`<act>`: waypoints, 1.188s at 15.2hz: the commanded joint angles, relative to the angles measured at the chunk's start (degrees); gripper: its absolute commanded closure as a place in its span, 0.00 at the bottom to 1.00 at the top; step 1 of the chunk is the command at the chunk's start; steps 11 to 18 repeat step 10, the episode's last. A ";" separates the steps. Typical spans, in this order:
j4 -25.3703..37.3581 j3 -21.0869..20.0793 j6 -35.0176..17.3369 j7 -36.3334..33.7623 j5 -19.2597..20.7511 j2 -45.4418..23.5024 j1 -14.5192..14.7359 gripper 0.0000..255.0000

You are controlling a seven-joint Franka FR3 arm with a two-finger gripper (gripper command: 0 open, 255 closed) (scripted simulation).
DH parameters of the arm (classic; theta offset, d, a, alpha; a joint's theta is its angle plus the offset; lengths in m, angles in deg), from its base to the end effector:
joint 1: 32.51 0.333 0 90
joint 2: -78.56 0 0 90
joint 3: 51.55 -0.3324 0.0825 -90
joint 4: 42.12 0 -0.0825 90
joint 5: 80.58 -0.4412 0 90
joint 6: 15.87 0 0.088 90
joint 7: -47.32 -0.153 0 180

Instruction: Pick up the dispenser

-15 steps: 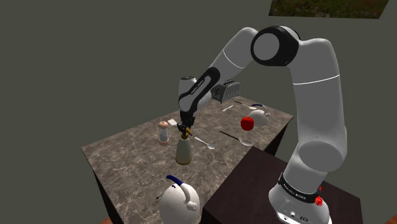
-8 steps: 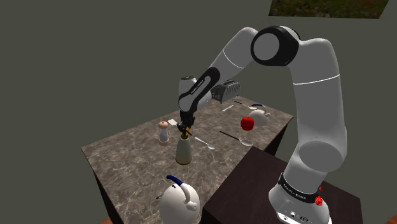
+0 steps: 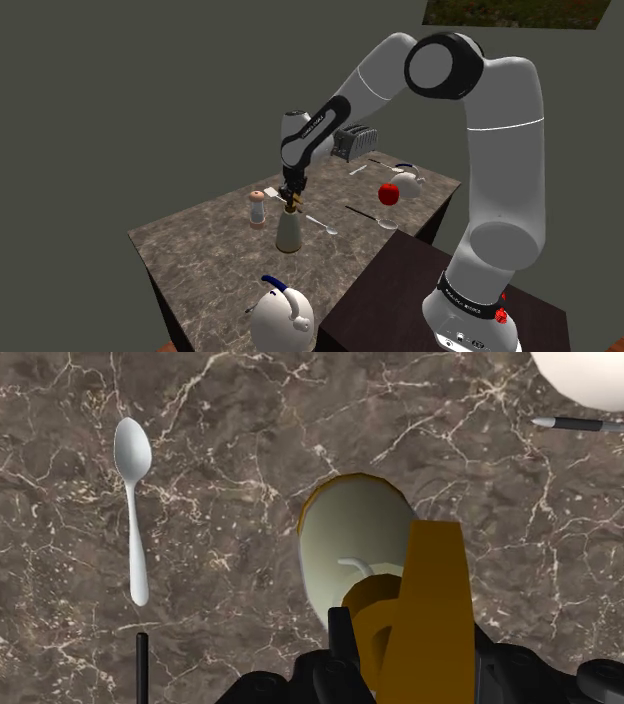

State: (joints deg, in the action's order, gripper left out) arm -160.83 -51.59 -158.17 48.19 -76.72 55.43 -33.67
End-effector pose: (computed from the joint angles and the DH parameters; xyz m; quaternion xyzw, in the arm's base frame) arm 0.6330 -0.0140 0.1581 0.9995 0.0244 0.0037 0.0206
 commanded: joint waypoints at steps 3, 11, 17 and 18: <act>0.21 -0.09 2.49 0.13 -0.15 2.29 0.00 1.00; 0.72 -0.18 5.77 0.37 -0.35 5.07 -0.04 1.00; 0.72 -0.18 5.77 0.37 -0.35 5.07 -0.04 1.00; 0.72 -0.18 5.77 0.37 -0.35 5.07 -0.04 1.00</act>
